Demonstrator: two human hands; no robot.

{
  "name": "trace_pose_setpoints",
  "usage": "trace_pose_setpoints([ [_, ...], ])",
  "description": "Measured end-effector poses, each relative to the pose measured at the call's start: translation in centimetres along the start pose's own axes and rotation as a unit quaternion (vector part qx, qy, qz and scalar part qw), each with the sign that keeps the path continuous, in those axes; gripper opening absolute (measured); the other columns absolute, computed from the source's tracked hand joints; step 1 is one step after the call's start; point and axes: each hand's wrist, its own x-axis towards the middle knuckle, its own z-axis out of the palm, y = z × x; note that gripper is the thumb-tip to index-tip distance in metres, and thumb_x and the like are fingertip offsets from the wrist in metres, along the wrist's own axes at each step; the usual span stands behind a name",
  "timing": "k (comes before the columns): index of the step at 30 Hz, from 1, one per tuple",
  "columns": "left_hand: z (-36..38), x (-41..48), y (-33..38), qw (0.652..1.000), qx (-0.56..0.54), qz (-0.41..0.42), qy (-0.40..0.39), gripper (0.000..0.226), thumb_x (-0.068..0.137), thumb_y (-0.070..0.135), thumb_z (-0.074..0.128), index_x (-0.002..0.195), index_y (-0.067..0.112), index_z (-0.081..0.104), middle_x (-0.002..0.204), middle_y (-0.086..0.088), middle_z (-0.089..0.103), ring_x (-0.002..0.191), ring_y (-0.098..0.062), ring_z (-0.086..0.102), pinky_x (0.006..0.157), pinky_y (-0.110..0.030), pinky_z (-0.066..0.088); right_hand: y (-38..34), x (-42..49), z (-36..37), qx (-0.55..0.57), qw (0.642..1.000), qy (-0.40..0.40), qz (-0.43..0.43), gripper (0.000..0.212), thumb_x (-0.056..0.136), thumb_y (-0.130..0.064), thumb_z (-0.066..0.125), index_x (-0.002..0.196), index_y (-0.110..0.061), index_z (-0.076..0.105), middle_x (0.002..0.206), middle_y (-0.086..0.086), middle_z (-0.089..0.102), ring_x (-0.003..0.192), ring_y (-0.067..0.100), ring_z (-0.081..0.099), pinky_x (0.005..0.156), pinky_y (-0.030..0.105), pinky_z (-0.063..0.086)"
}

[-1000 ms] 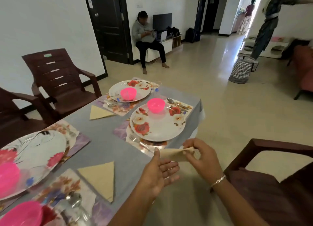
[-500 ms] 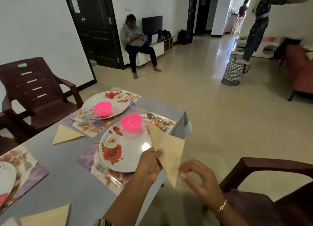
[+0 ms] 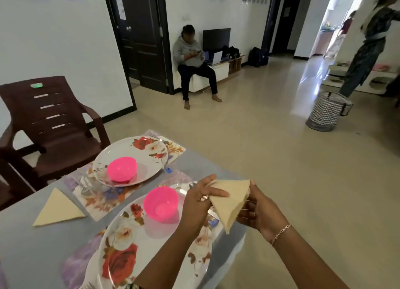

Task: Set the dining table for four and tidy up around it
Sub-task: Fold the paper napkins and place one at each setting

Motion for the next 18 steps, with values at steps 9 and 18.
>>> trace_pose_setpoints([
  [9,0.2,5.6,-3.1,0.98,-0.059,-0.079,0.173,0.044,0.086,-0.014,0.047,0.097,0.021,0.07,0.119,0.01,0.062,0.118,-0.014,0.054,0.092,-0.036,0.05,-3.1,10.2,1.9,-0.089,0.991,-0.097,0.002,0.009,0.084,0.004,0.058,0.084,-0.004,0.059,0.066,0.007,0.06,0.051,0.015,0.06,0.05,0.025,0.054],
  [18,3.6,12.1,-6.4,0.94,-0.112,-0.158,0.281,0.043,0.08,-0.02,0.045,0.098,0.014,0.064,0.116,-0.013,0.062,0.103,-0.029,0.059,0.077,-0.034,0.053,-6.3,20.3,1.3,-0.26,0.947,-0.184,0.034,0.014,0.083,0.015,0.053,0.082,0.002,0.056,0.059,0.008,0.056,0.038,0.007,0.056,0.04,0.02,0.049],
])
